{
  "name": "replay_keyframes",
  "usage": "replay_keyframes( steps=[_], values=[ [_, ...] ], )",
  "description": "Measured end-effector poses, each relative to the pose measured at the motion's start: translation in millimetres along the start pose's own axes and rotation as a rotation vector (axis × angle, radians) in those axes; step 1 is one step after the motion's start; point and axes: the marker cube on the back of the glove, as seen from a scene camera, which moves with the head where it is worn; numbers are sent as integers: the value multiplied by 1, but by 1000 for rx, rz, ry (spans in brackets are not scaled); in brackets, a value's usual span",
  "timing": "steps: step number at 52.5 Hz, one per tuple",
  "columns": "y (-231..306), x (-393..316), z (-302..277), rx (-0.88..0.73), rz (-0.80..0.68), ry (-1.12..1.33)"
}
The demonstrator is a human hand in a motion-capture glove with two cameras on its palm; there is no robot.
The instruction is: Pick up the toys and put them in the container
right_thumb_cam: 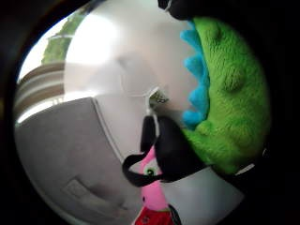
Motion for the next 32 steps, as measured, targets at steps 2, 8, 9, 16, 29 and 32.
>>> replay_keyframes(
  steps=[2,8,9,16,29,32],
  values=[
    [2,1,0,6,0,-5],
    [8,9,-2,123,-15,64],
    [9,10,-3,151,-20,72],
    [34,18,-16,288,-74,-5],
    [98,46,-119,493,-92,-77],
    [117,41,-148,509,-133,-76]
  ],
)
